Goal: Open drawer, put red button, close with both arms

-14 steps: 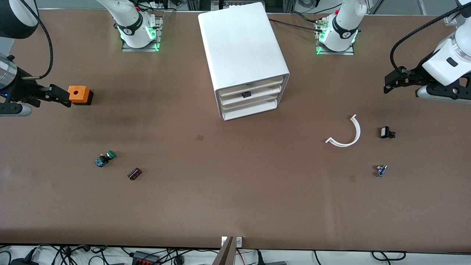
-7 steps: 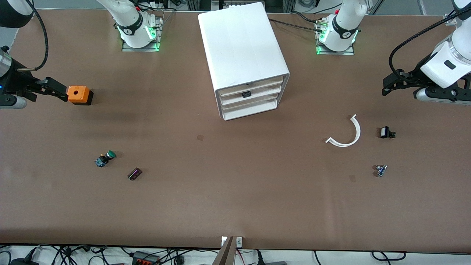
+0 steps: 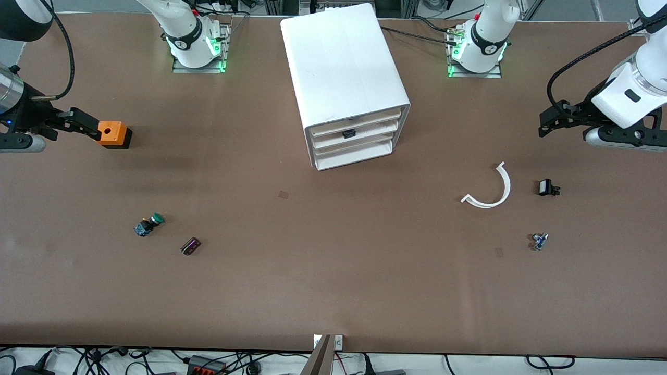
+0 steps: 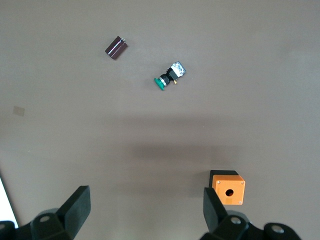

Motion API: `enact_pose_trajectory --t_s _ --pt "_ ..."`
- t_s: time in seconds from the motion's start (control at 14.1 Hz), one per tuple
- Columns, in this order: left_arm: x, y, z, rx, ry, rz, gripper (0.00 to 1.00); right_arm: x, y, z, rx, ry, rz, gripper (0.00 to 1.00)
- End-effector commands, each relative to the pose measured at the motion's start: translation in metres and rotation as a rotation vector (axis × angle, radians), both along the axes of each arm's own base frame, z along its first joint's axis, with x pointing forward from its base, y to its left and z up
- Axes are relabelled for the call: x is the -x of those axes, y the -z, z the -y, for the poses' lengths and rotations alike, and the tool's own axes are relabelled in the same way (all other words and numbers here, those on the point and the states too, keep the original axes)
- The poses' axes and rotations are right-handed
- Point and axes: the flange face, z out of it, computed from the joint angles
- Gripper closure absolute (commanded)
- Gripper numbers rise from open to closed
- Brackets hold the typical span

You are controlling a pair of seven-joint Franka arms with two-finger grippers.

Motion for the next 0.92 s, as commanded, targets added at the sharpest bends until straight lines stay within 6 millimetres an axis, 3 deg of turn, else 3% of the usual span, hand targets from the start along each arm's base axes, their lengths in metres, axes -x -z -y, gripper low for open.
enact_pose_trajectory --t_s 0.0,0.85 --pt "-0.0035 -0.0048 0.001 0.0 0.002 0.002 0.0 0.0098 -0.0042 0.0011 -0.001 0.003 0.006 0.0" --pt "-0.0024 -0.0034 0.0006 -0.004 0.003 -0.013 0.0 0.0093 -0.004 0.0011 -0.001 0.003 0.006 0.0"
